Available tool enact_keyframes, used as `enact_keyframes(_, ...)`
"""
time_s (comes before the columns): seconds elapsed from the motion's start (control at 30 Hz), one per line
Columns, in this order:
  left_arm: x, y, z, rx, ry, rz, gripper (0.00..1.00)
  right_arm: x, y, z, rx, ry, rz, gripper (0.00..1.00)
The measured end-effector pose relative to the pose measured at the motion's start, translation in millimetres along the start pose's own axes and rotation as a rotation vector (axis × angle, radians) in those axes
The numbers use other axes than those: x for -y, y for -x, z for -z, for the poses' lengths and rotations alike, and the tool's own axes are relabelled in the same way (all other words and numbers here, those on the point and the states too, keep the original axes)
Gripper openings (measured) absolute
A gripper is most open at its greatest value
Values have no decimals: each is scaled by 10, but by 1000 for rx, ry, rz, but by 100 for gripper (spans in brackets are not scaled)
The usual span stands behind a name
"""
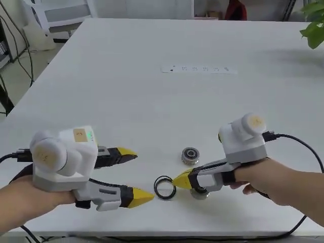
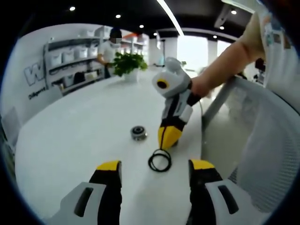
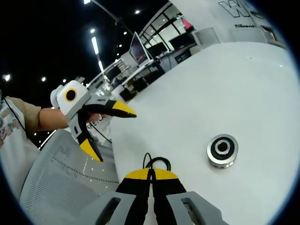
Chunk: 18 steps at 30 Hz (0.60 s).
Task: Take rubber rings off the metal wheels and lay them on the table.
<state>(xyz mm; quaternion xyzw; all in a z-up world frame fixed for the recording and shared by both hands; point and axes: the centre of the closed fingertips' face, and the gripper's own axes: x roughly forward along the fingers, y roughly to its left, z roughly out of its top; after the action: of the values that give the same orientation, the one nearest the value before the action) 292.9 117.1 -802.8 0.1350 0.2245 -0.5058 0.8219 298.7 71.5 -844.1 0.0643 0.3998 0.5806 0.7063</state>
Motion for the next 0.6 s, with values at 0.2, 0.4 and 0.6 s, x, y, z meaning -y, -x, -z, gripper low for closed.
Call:
enact_keyframes(0.2,-6,-12,4,-2,5,0,58,32,-2,6,-2,-5,7,0)
enact_keyframes(0.4,-9,-21,20,-6,10,4,58,55,-5,7,-3,-5,16,0)
enact_keyframes(0.6,-3,-21,34,-10,16,6,58,80,-14,15,-10,-2,26,0)
